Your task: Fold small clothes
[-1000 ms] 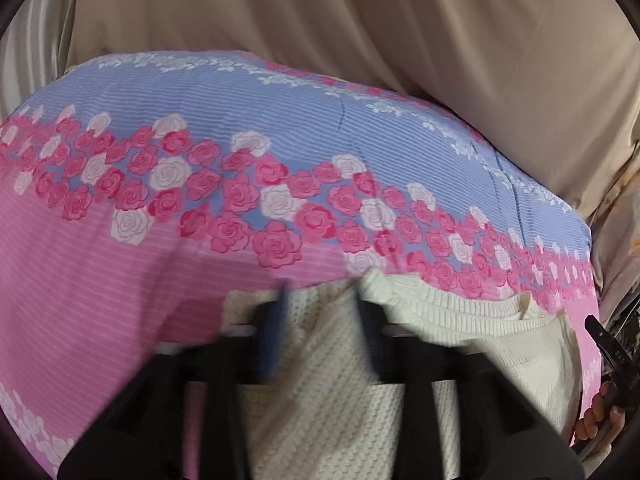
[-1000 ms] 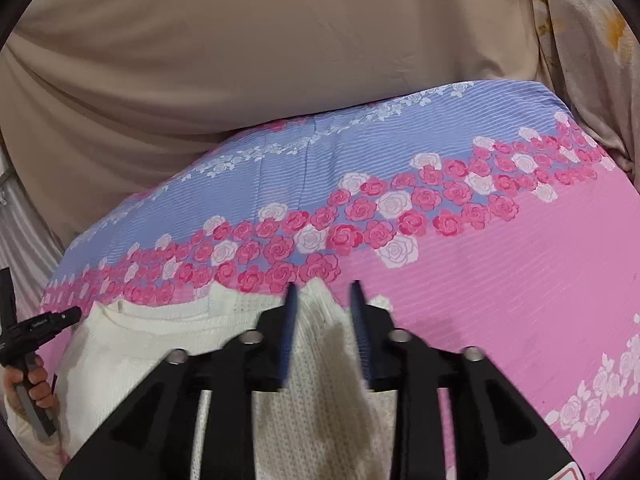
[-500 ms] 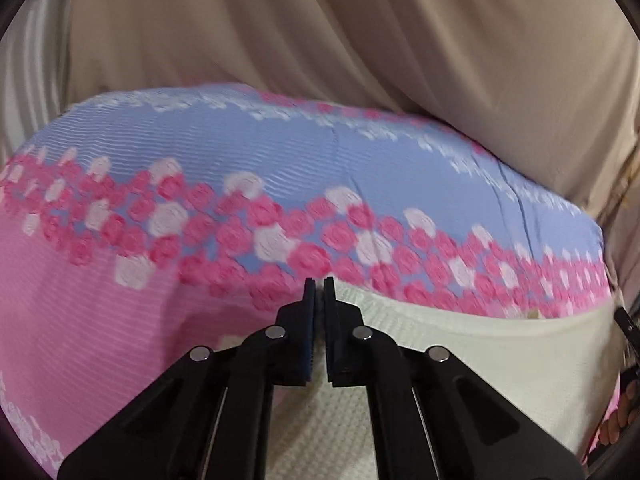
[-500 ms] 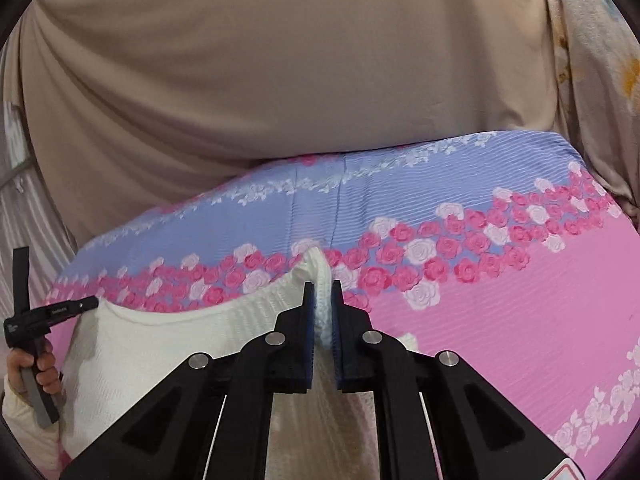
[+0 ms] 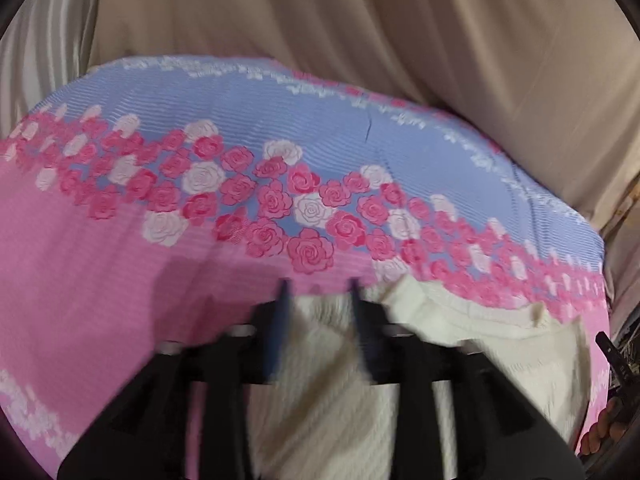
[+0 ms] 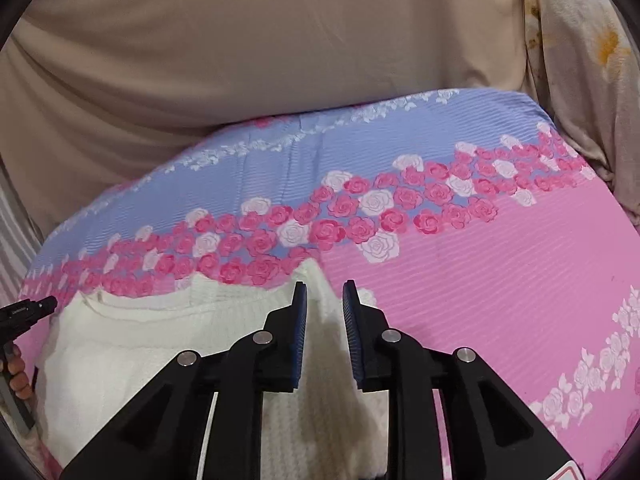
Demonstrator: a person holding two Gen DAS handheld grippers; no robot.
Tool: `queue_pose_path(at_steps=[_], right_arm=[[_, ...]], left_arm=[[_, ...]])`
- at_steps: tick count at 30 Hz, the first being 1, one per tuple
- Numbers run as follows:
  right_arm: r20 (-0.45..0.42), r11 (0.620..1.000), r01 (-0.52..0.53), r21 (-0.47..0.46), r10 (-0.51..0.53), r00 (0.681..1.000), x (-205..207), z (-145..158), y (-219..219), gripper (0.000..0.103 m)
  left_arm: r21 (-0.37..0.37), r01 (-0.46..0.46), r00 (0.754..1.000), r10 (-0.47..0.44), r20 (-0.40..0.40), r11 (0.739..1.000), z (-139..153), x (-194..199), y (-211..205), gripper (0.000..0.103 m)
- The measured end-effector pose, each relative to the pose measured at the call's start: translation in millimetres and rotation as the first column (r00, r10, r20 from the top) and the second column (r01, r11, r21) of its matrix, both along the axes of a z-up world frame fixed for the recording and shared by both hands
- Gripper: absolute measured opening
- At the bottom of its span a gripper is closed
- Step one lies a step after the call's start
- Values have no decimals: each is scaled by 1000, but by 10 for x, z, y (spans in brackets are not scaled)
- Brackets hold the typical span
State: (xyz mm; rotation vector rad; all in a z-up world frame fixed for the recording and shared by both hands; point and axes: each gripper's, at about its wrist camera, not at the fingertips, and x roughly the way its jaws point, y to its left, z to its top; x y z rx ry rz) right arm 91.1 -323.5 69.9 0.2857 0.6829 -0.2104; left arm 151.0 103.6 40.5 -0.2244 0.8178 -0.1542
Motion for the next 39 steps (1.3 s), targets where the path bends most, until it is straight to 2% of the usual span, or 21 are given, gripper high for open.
queue_pose_path(at_steps=[1, 4, 7, 9, 12, 13, 15, 17, 18, 19, 20, 21, 22, 24, 26, 27, 30, 33, 37, 39], right_arm=[[10, 999, -52, 15, 51, 999, -66, 48, 127, 21], [-3, 976, -212, 48, 212, 977, -114, 67, 560, 21], [-35, 925, -362, 111, 368, 929, -70, -55, 1107, 21], [-61, 881, -452, 138, 463, 884, -3, -171, 1450, 20], [-160, 863, -489, 128, 504, 848, 150, -465, 1793, 21], [-160, 866, -487, 117, 500, 851, 159, -527, 1830, 21], [-135, 865, -491, 99, 501, 855, 152, -529, 1841, 21], [-128, 863, -483, 148, 501, 856, 151, -521, 1773, 21], [-120, 861, -480, 167, 501, 857, 135, -509, 1732, 21], [-111, 861, -474, 183, 497, 861, 116, -507, 1704, 21], [-100, 861, -465, 204, 491, 865, 76, -496, 1664, 22], [-92, 859, -460, 223, 489, 868, 49, -484, 1612, 24], [-84, 859, -453, 238, 483, 872, 1, -468, 1578, 25], [-65, 866, -434, 248, 461, 885, -121, -425, 1473, 33], [-53, 881, -407, 243, 431, 901, -246, -375, 1355, 36], [-49, 889, -388, 241, 411, 910, -317, -350, 1269, 36], [-31, 913, -326, 247, 343, 939, -505, -286, 983, 36], [-16, 939, -252, 233, 263, 965, -701, -226, 696, 37], [-11, 964, -152, 219, 158, 987, -934, -207, 326, 38], [-20, 970, -101, 222, 108, 994, -1033, -234, 147, 38]], left_arm=[[1, -1, 1000, 1, 18, 1000, 49, -156, 42, 71], [-1, 25, 1000, -25, 5, 1000, 76, -477, 132, 85], [-13, 22, 998, -23, -62, 1000, -40, -736, 247, 86], [-11, -10, 994, 9, -107, 1000, -161, -870, 329, 86], [-38, -37, 984, 30, -178, 999, -400, -997, 412, 86], [-52, -38, 980, 27, -199, 998, -476, -1031, 428, 87], [-52, -41, 986, 32, -165, 998, -512, -1101, 420, 90], [-37, -30, 985, 23, -172, 999, -525, -1079, 338, 90], [-52, -17, 986, 8, -166, 999, -516, -1061, 301, 83], [-78, 8, 985, -21, -169, 997, -504, -1035, 253, 64], [-97, 26, 984, -43, -173, 995, -472, -1011, 207, 54], [-103, 32, 985, -48, -165, 994, -430, -998, 176, 36], [-104, 45, 989, -59, -139, 994, -344, -999, 126, 26], [-107, 82, 993, -90, -71, 991, -126, -1034, -15, 24], [-95, 152, 988, -152, 12, 984, 153, -1108, -241, 23], [-86, 184, 983, -181, 42, 979, 255, -1139, -353, 23], [-41, 322, 941, -315, 122, 946, 537, -1242, -868, 23], [-9, 460, 880, -454, 137, 888, 593, -1319, -1478, 23], [49, 593, 803, -595, 44, 804, 252, -1351, -2331, 23], [83, 624, 781, -623, -40, 777, -42, -1354, -2672, 23]])
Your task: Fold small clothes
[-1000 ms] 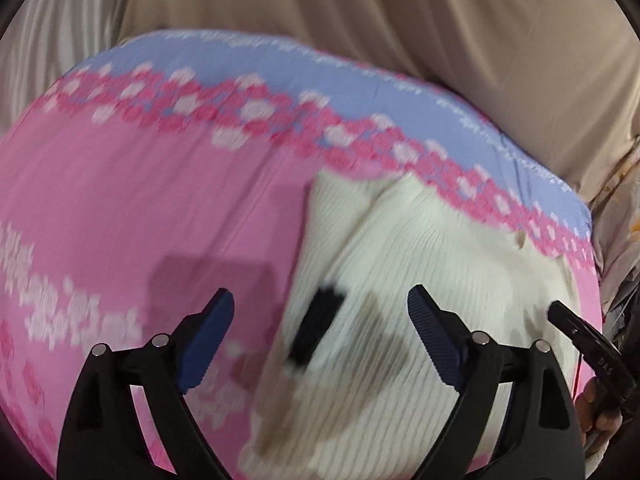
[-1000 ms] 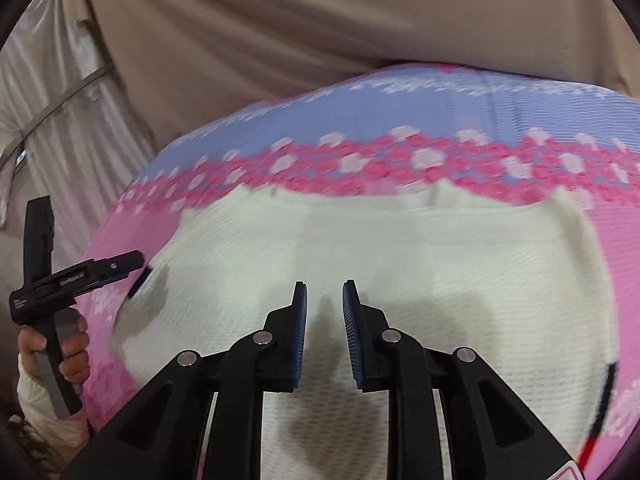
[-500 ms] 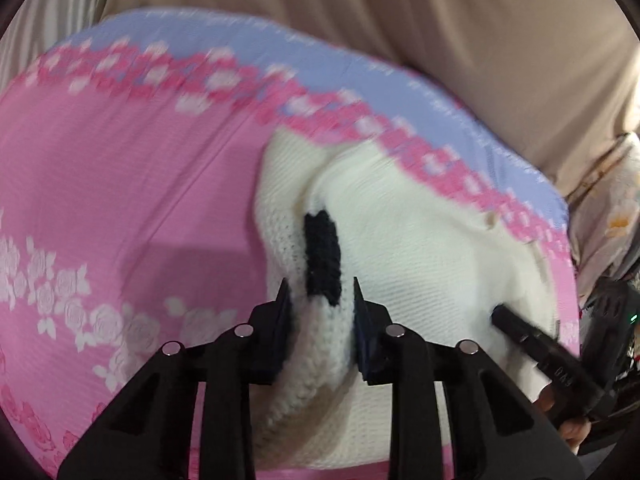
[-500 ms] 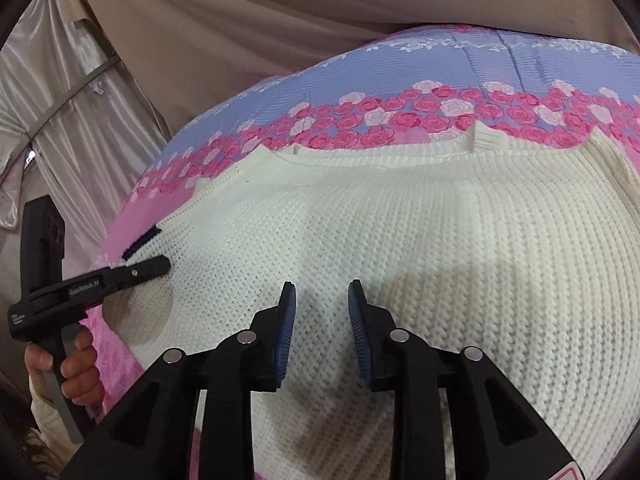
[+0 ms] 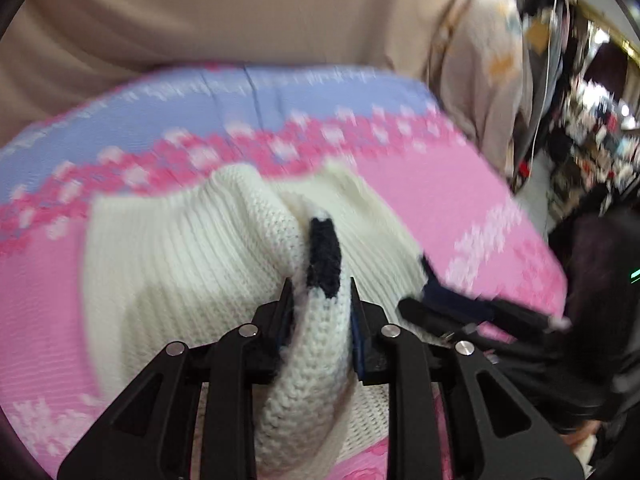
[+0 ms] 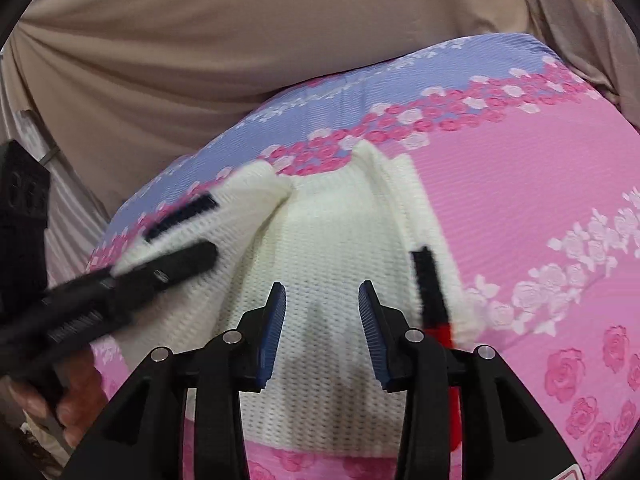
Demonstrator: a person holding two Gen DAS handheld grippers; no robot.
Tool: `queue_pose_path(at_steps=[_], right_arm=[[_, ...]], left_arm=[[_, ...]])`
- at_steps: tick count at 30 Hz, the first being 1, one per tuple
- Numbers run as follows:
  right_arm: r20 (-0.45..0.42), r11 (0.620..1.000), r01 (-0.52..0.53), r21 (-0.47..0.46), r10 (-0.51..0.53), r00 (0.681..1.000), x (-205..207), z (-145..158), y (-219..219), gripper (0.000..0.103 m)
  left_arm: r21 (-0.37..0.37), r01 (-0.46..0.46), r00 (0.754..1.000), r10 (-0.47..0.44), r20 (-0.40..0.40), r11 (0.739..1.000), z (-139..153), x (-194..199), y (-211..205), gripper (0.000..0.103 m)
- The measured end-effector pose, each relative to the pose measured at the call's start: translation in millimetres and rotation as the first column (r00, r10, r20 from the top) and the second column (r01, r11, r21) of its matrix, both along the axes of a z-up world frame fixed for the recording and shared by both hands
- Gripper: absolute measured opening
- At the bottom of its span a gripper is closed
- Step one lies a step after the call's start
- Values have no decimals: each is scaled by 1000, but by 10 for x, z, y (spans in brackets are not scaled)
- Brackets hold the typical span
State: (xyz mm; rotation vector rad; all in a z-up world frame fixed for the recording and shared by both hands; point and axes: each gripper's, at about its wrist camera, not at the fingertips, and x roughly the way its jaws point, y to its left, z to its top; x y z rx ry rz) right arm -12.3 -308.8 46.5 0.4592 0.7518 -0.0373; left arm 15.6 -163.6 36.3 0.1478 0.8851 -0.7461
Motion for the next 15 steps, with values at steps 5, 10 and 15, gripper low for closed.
queue_pose_path(at_steps=[5, 10, 15], right_arm=[[-20, 998, 55, 23, -55, 998, -144, -89, -248, 40], [29, 998, -8, 68, 6, 1000, -64, 45, -237, 51], [75, 957, -173, 233, 160, 984, 336, 80, -92, 70]], left_arm=[[59, 11, 993, -18, 118, 998, -112, -265, -90, 53], [-85, -3, 998, 9, 69, 996, 232, -395, 428, 84], [-71, -197, 978, 201, 48, 978, 256, -295, 1043, 85]])
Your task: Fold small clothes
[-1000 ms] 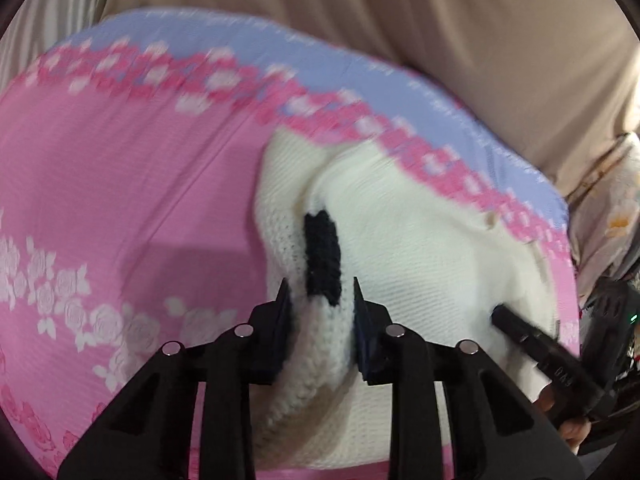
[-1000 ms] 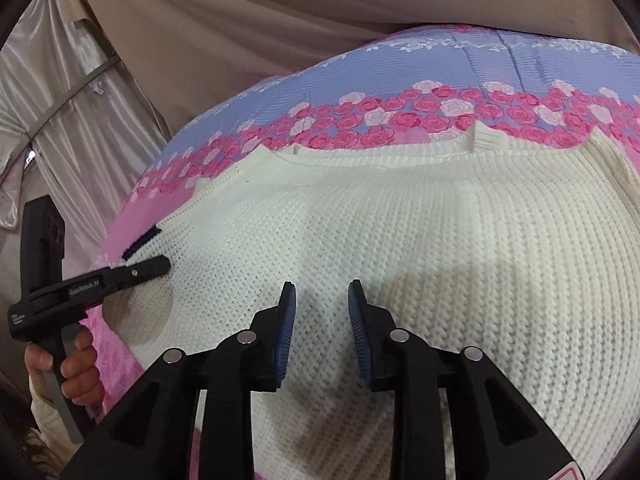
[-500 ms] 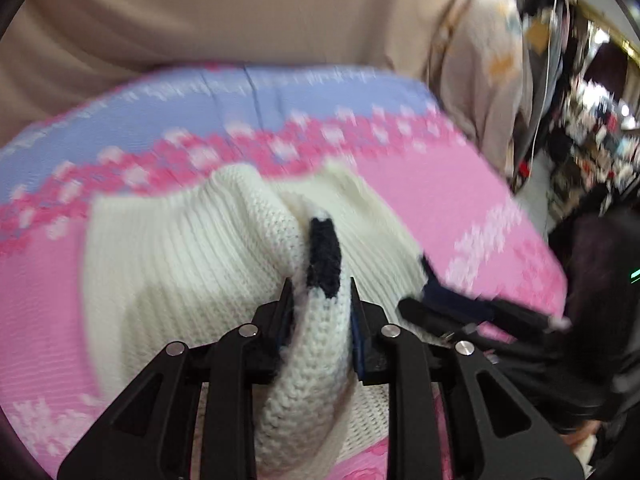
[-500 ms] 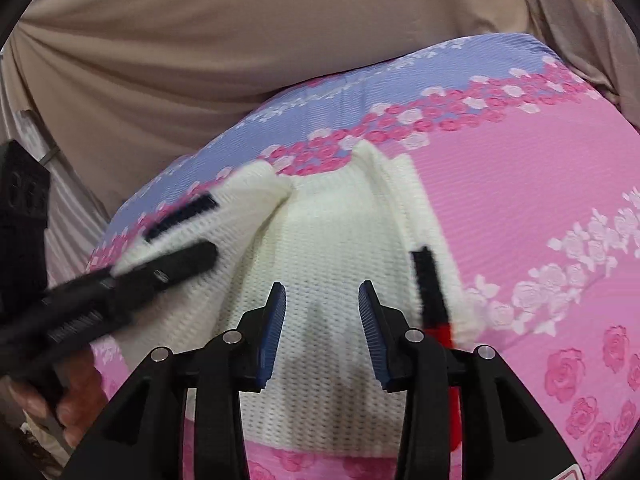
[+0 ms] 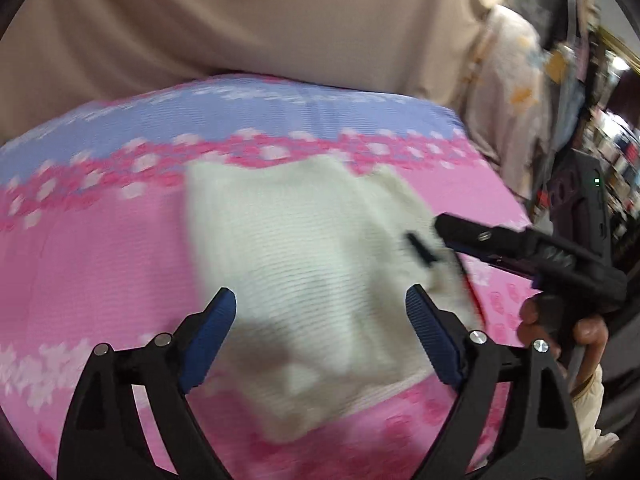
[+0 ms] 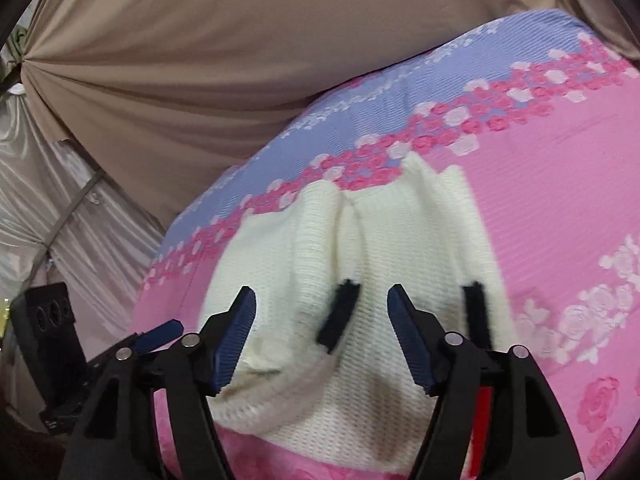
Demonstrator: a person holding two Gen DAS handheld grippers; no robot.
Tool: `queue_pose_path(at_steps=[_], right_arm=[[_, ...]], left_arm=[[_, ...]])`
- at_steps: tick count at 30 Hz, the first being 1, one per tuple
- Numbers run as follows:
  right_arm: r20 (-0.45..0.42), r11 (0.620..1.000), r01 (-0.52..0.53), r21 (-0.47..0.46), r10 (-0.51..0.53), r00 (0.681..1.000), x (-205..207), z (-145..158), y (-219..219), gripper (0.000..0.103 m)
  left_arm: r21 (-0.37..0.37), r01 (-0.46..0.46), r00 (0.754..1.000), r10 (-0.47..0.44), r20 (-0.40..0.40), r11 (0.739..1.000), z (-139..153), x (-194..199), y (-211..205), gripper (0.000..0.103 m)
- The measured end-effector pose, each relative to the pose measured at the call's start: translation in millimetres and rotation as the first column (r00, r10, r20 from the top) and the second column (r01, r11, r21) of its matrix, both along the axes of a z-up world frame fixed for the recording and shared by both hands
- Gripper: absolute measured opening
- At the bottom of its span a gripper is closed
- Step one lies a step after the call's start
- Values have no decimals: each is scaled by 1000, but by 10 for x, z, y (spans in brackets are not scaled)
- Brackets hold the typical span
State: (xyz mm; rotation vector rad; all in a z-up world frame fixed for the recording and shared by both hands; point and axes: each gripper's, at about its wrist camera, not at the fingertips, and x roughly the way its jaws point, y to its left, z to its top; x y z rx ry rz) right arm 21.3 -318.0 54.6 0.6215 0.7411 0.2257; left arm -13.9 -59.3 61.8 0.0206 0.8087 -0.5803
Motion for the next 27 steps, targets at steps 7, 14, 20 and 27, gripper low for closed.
queue_pose_path(at_steps=[7, 14, 20, 27], right_arm=[[-141, 995, -100, -21, 96, 985, 522, -241, 413, 58], [169, 993, -113, 20, 108, 980, 39, 369, 204, 20], [-1, 984, 58, -167, -59, 998, -202, -23, -211, 22], [-64, 978, 151, -144, -162, 985, -248, -230, -347, 35]], left_arm=[[-35, -166, 973, 158, -167, 985, -299, 179, 569, 85], [-71, -134, 983, 123, -136, 988, -163, 140, 495, 85], [-55, -52, 996, 47, -82, 997, -94, 147, 112, 85], [111, -43, 998, 47, -35, 993, -289, 185, -387, 85]])
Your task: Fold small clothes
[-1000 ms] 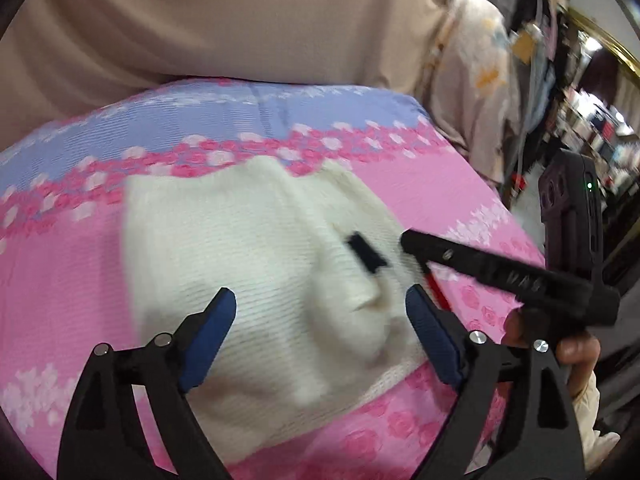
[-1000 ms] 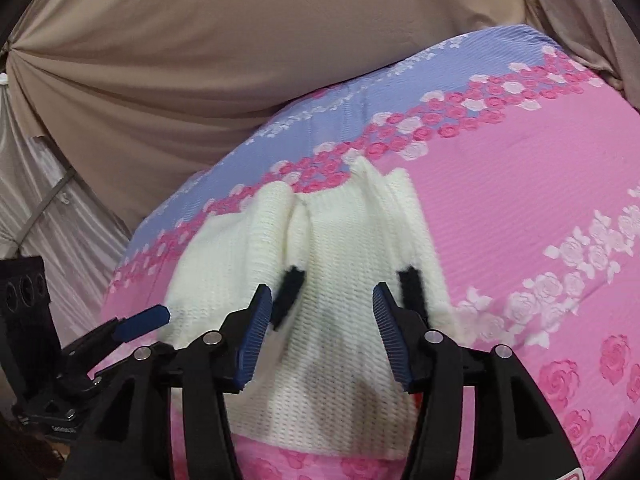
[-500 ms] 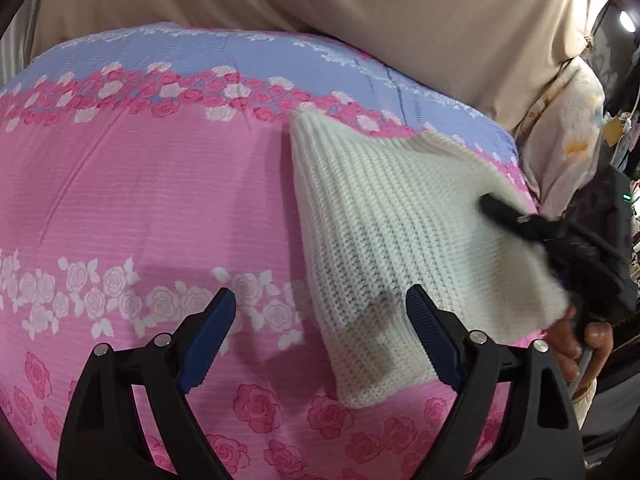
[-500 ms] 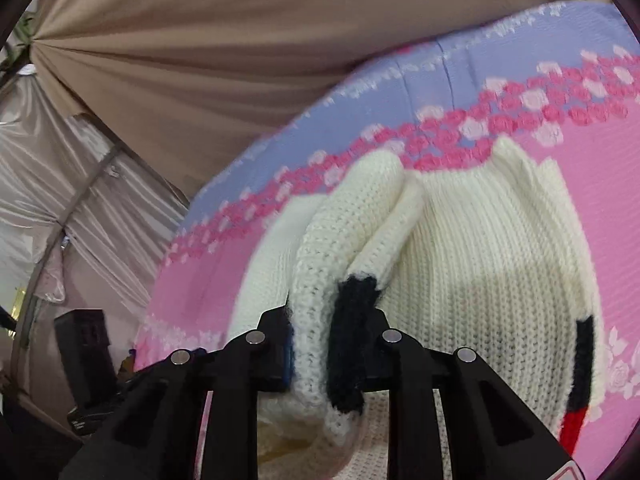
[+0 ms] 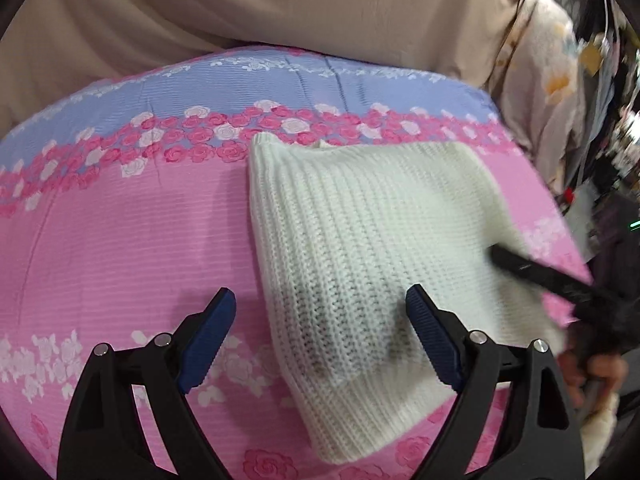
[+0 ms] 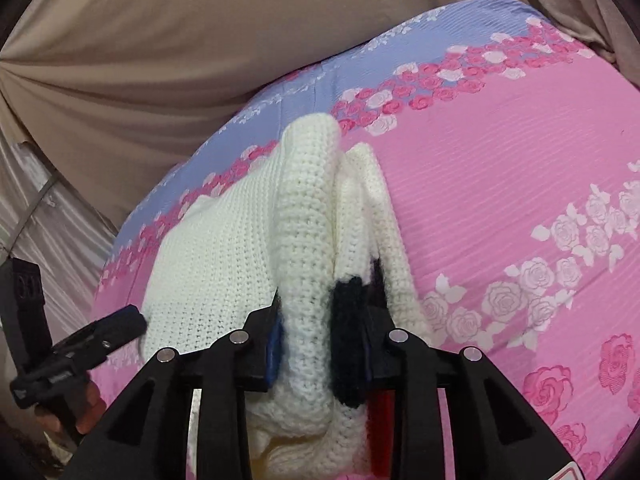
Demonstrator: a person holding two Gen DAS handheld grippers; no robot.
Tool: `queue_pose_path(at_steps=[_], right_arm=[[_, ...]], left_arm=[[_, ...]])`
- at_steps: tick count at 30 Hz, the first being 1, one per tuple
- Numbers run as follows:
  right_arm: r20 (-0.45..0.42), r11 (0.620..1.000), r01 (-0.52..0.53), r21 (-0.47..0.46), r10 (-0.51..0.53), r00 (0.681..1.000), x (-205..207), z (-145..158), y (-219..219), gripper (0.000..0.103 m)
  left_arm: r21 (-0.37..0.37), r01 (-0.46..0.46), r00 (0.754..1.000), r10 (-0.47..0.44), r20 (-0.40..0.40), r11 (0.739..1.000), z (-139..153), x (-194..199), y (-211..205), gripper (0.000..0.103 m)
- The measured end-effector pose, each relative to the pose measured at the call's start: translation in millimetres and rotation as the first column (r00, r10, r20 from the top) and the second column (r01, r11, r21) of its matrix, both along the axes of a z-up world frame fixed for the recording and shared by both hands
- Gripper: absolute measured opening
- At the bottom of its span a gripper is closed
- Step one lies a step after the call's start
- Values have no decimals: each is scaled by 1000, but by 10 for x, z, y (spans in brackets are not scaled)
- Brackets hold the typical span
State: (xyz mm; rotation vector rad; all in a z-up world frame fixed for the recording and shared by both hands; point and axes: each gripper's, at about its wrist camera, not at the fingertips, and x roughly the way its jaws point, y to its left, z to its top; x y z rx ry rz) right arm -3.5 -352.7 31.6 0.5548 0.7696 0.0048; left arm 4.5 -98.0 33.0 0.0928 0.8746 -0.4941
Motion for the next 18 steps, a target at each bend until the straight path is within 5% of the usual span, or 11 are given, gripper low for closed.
queue_pose_path(at_steps=[4, 6, 11, 13, 14, 18], right_arm=[[42, 992, 35, -119, -30, 999, -218, 296, 58, 36], [60, 992, -11, -126, 19, 998, -333, 366, 105, 45], [-28, 984, -114, -138, 111, 993, -354, 118, 295, 52], [-37, 986, -102, -131, 98, 995, -361, 39, 276, 36], [-19, 989, -87, -122, 85, 996, -367, 51, 247, 18], [171, 996, -81, 23, 76, 982, -512, 361, 38, 0]], left_arm=[[68, -22, 1000, 22, 14, 997, -129, 2, -90, 85], [89, -30, 999, 27, 35, 996, -145, -22, -107, 86], [115, -32, 998, 26, 53, 993, -96, -87, -128, 86], [116, -29, 998, 23, 50, 993, -84, -106, -136, 86], [120, -30, 998, 24, 51, 992, -86, -112, -142, 86], [131, -33, 998, 27, 52, 991, -106, -124, -164, 86]])
